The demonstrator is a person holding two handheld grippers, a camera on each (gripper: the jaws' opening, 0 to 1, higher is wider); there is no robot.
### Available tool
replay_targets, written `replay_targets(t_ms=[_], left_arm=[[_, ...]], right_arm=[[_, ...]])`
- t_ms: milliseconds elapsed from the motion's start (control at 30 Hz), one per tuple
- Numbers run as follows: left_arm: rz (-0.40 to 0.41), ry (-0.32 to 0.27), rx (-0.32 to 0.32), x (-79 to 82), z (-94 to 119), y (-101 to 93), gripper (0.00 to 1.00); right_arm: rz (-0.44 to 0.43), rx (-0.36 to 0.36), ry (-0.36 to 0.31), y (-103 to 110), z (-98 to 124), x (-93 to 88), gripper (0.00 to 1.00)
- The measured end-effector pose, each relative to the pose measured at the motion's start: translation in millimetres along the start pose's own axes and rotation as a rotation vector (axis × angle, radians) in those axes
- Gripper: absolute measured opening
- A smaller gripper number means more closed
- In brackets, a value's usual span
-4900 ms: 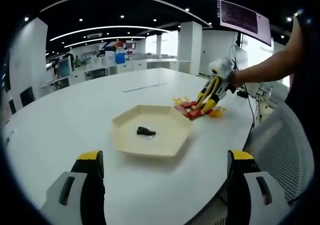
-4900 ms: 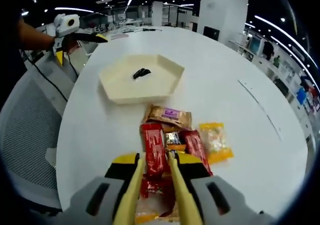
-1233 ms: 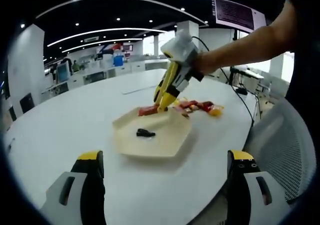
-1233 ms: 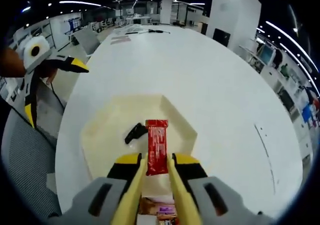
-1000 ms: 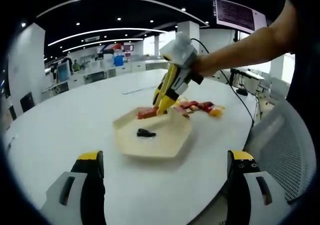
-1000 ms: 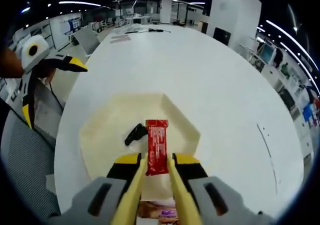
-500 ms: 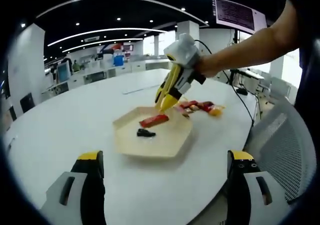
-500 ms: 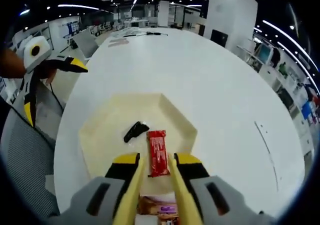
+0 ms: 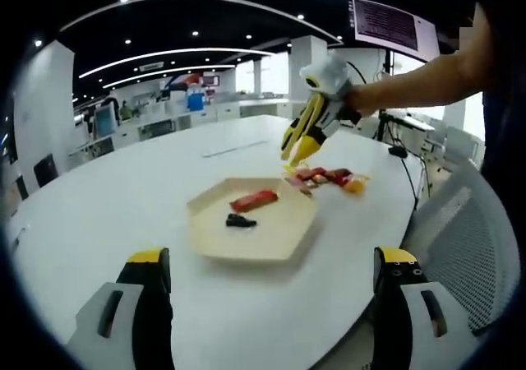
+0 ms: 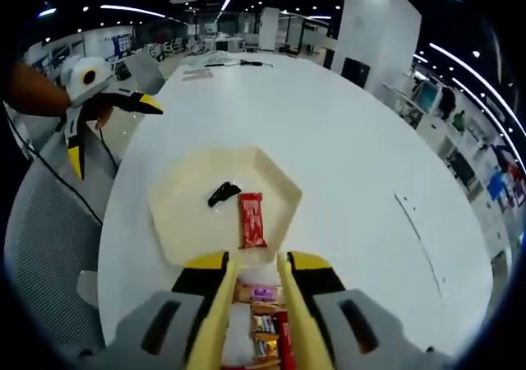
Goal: Place the target food into the container with the food tongs after gripping and lifting it, then release it inside without dropping or visibly crushing the food.
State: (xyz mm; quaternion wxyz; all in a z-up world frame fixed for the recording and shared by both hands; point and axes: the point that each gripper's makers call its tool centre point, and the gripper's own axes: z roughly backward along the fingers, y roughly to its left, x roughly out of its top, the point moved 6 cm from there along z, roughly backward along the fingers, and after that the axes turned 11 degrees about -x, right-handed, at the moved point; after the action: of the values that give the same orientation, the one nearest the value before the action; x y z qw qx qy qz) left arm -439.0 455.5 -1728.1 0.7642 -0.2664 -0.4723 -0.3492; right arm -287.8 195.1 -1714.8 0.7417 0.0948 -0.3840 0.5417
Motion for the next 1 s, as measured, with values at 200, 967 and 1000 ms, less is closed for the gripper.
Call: replay_targets(t_ms=[200,967,1000], left_arm=[[-0.005,-0.002,-0.003,0.1,0.1,-0.1,0.99],[0.011,0.02,0.005,-4.6,0.3,2.8,0.99],[0.01,0.022,0.006,-5.0,0.3,2.9,0.99]], right_arm=[[0.004,-0.033,0.027,-6.5,30.2,-32.7,0.27],[-0.153,-0.073,0.128,-8.9,54.5,-127.3,0.27],[-0.163,-0.077,0.14,-10.2,51.9,-131.2,0.27]])
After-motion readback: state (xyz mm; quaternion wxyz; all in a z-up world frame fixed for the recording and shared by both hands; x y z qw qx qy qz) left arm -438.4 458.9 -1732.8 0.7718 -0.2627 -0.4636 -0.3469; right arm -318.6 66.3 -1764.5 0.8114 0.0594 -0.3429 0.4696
